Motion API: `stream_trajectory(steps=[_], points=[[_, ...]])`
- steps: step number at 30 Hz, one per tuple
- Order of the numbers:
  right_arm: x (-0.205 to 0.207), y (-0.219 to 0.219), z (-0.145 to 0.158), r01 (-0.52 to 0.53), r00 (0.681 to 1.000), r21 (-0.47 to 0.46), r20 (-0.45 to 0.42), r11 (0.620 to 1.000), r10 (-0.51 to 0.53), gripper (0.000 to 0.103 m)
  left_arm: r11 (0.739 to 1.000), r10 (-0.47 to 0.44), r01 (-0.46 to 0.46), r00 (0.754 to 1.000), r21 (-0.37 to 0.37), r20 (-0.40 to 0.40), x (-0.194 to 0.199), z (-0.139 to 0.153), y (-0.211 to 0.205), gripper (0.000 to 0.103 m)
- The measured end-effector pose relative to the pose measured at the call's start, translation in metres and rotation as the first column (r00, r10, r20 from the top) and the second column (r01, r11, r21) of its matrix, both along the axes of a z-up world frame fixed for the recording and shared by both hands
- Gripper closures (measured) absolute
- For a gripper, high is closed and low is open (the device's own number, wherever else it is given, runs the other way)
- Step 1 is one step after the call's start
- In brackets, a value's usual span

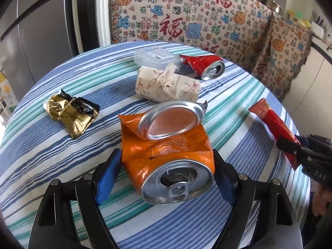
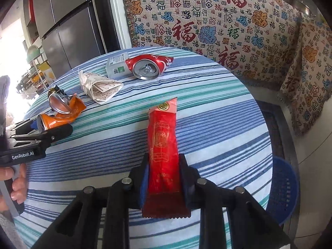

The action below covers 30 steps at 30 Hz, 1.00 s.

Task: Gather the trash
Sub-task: 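Carry the can and red wrapper to the blue basket and open both grippers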

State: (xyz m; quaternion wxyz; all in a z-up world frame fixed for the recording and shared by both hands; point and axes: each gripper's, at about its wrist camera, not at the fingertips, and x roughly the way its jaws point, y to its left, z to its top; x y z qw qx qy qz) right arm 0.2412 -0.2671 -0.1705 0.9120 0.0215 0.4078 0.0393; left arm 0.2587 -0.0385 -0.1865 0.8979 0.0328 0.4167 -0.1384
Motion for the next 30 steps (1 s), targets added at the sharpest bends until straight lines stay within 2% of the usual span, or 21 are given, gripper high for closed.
stream_trajectory(steps=[9, 17, 22, 30], points=[[-0.023, -0.030, 0.008, 0.006, 1.000, -0.016, 0.017, 1.000, -0.006, 0.078, 0.998, -0.066, 0.066, 0.998, -0.005, 0.004, -0.015, 0.002, -0.034, 0.020], [-0.042, -0.059, 0.011, 0.024, 1.000, 0.014, 0.020, 1.000, -0.024, 0.078, 0.993, -0.115, 0.115, 0.992, -0.003, 0.045, -0.026, 0.020, -0.057, 0.020], [-0.048, -0.091, 0.020, 0.053, 0.998, 0.025, 0.022, 0.998, -0.054, 0.078, 0.987, -0.162, 0.163, 0.985, -0.014, 0.051, -0.033, 0.026, -0.081, 0.020], [-0.065, -0.162, 0.036, 0.154, 0.987, -0.008, 0.040, 0.988, -0.154, 0.078, 0.966, -0.242, 0.244, 0.970, -0.081, 0.041, -0.042, 0.041, -0.140, 0.020]])
